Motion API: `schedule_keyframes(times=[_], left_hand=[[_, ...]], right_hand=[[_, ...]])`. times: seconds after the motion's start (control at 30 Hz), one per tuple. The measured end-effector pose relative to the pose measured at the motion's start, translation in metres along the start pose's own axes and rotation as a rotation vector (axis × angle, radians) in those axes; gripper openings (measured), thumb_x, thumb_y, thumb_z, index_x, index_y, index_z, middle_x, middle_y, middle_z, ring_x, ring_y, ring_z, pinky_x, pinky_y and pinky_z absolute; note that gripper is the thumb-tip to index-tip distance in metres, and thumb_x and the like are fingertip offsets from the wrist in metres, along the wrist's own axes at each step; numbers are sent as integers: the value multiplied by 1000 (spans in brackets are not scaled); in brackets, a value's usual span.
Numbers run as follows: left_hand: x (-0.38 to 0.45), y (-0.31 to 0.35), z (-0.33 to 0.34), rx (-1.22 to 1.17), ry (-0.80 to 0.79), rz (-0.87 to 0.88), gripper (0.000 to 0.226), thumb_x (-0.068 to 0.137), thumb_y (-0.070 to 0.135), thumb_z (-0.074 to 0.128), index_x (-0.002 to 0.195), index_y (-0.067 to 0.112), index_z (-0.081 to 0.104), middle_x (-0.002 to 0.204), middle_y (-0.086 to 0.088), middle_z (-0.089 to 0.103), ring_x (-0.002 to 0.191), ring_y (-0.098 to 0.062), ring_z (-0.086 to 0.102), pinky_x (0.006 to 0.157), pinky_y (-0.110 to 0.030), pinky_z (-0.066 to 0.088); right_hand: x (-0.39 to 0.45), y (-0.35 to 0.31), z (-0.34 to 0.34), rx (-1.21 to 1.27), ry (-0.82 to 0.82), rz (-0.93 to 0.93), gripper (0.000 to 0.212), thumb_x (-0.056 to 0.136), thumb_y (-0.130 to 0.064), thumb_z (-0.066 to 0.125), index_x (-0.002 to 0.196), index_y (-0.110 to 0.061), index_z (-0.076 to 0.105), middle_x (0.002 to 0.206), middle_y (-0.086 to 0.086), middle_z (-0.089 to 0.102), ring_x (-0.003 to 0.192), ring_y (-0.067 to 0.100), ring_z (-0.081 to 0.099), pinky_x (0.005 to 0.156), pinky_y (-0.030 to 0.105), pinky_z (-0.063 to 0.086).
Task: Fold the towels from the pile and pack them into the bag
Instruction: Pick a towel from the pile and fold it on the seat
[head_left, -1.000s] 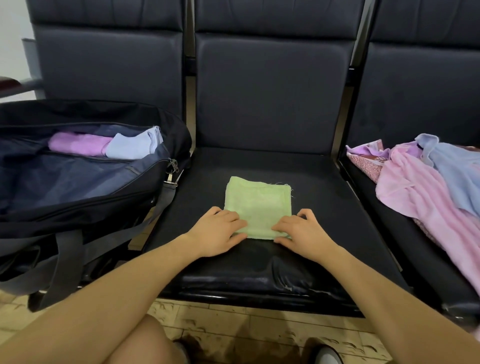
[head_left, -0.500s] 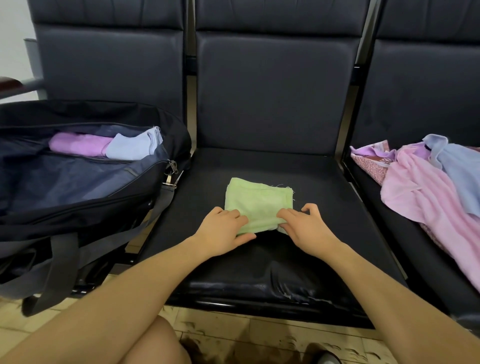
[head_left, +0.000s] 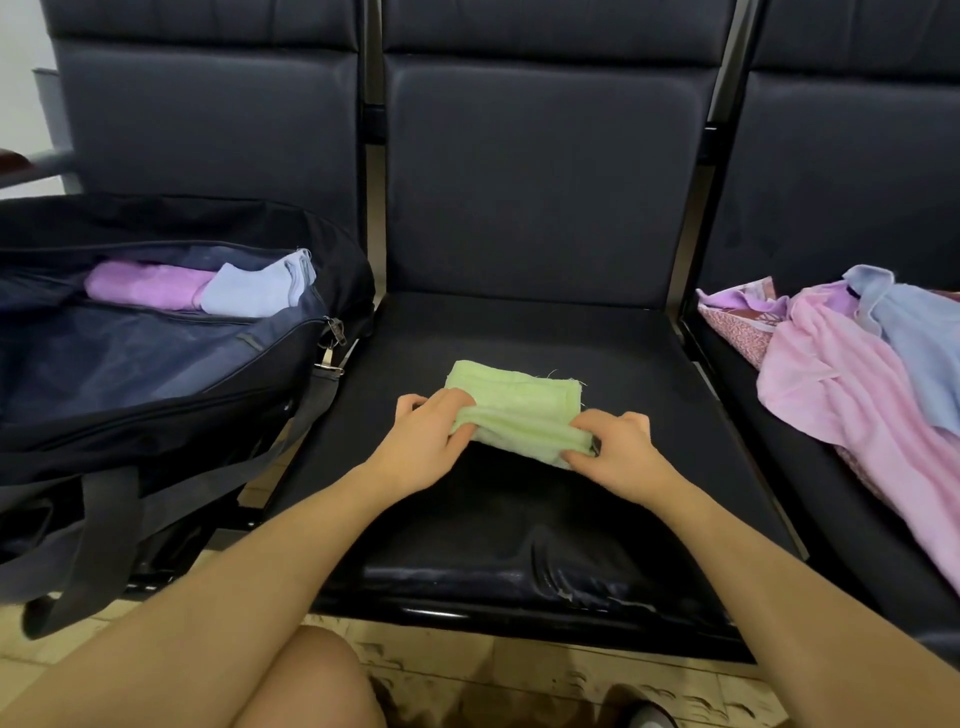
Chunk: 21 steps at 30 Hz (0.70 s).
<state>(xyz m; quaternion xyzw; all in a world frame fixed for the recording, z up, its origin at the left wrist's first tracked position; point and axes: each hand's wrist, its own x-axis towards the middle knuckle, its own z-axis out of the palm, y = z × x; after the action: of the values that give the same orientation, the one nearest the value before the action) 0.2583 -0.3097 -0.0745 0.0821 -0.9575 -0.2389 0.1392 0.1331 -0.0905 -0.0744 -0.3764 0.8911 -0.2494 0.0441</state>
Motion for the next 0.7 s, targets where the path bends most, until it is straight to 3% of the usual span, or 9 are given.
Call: schedule_keyframes(times=[0.1,0.2,0.27,0.37,0.47,0.53,0.6,0.7], left_hand=[[6,8,0,-171,110,-151,31,97,30,52,125,19,44,87,6,53,99,-19,40,92,-30,35],[19,16,5,-217,266,-226,36,93,31,58,123,15,44,80,-3,61,76,-17,47,89,-32,39],[32,19,10,-212,328,-279,36,92,32,60,120,16,44,82,3,58,71,-15,47,88,-33,41],[57,19,18,-213,371,-349,34,92,33,60,117,18,43,87,7,59,78,-17,57,86,-36,44],[83,12,27,-105,364,-391,32,93,32,58,117,17,44,97,3,64,87,-19,60,82,-28,36],[96,4,34,49,322,-417,35,93,35,56,120,16,44,107,0,63,97,-20,58,81,-28,34],[104,-3,40,185,255,-467,42,94,40,54,124,14,44,117,-4,58,107,-23,55,86,-32,38],[109,-5,46,358,179,-484,42,98,42,44,125,11,45,121,-10,56,110,-27,53,90,-34,38]], right_hand=[[11,0,-5,401,115,128,10,84,-19,66,87,-29,63,88,-1,67,92,19,59,88,33,44],[22,-2,-4,537,179,198,9,86,-15,65,86,-23,64,85,-4,66,81,14,61,73,30,47],[31,-2,2,491,240,267,2,87,-17,64,89,-16,63,86,0,65,83,18,62,73,33,49],[48,0,8,336,303,364,22,89,-22,62,105,-8,60,82,0,58,81,20,57,77,36,47],[63,0,12,193,319,400,28,92,-24,58,115,-9,57,80,-6,55,84,18,54,98,38,39],[71,-1,17,76,311,464,32,92,-31,57,119,-13,54,101,-1,59,98,20,53,102,37,28],[77,1,22,-43,303,535,44,89,-42,58,122,-14,51,122,4,51,116,24,45,102,39,24],[79,5,26,-143,266,594,55,88,-55,52,122,-12,54,128,9,42,121,29,36,104,42,22]])
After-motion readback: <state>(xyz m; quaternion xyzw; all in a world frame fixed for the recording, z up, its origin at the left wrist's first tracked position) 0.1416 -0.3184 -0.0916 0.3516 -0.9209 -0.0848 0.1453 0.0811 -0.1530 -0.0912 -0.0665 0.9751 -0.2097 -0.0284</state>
